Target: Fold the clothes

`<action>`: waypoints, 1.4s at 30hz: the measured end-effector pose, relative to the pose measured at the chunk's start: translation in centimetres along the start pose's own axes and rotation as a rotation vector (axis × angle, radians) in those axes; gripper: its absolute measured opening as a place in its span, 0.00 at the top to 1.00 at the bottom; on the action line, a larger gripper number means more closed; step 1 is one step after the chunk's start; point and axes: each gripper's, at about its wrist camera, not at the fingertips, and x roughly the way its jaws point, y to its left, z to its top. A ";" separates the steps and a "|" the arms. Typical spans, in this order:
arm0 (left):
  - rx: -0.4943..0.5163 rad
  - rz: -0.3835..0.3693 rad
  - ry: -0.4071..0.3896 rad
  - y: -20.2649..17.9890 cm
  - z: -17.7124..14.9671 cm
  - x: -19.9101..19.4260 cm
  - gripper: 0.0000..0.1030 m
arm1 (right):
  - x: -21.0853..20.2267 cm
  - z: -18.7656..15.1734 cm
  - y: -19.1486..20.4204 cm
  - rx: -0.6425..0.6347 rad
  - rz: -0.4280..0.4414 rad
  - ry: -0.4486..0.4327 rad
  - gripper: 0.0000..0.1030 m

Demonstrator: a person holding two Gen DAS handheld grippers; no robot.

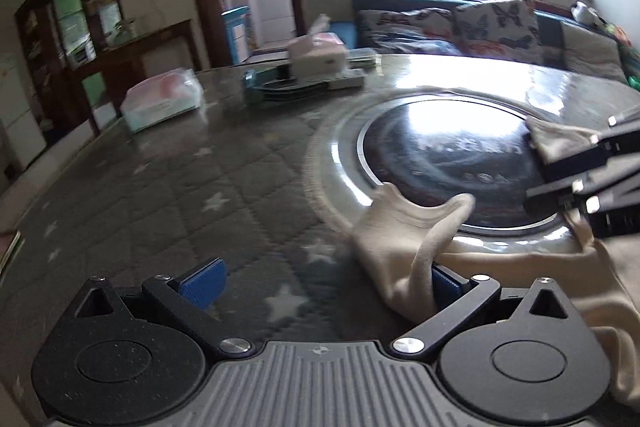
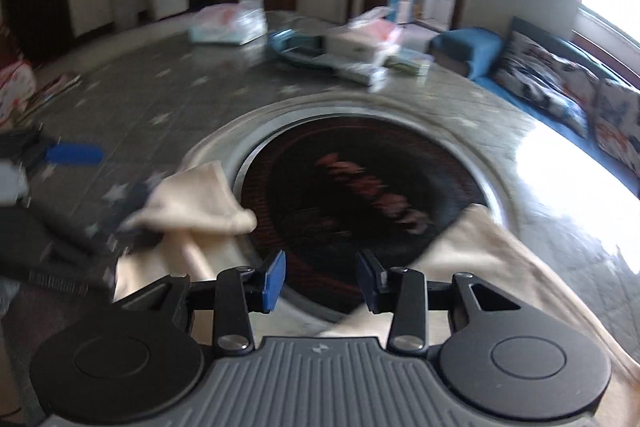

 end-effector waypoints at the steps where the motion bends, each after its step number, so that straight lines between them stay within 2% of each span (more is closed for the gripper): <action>1: -0.018 0.003 0.004 0.5 -0.1 0.0 0.00 | 0.3 0.1 0.6 -0.009 0.010 0.007 0.62; 7: -0.076 0.034 0.007 2.8 -0.7 -0.5 0.00 | 1.7 0.9 3.7 -0.040 0.048 0.004 0.62; 12: -0.136 0.094 0.037 5.0 -1.5 -0.4 0.00 | 2.7 1.6 6.1 -0.063 0.079 -0.003 0.62; 15: -0.176 0.094 0.045 6.4 -1.7 -0.8 0.00 | 2.7 1.9 6.8 -0.064 0.095 -0.012 0.62; 19: -0.181 0.075 0.022 7.2 -2.1 -1.6 0.00 | 2.2 2.4 7.4 -0.049 0.133 -0.023 0.62; 23: -0.144 0.053 0.004 6.6 -1.9 -1.5 0.00 | 0.6 1.6 7.5 -0.066 0.155 -0.017 0.63; 29: -0.072 0.040 -0.005 5.3 -1.3 -0.7 0.00 | -1.5 -1.4 8.0 -0.104 0.149 0.014 0.63; 32: -0.023 0.057 -0.004 4.5 -1.1 -0.1 0.00 | -2.6 -3.0 8.3 -0.122 0.145 0.030 0.70; 37: 0.043 0.094 -0.013 3.8 -0.4 0.9 0.00 | -3.7 -4.5 8.8 -0.124 0.158 0.037 0.88; 39: 0.072 0.116 -0.016 3.8 0.1 1.4 0.00 | -4.0 -4.7 9.0 -0.125 0.174 0.029 0.87; 42: 0.101 0.140 -0.018 3.9 0.8 2.4 0.00 | -4.3 -5.0 8.8 -0.100 0.181 0.021 0.81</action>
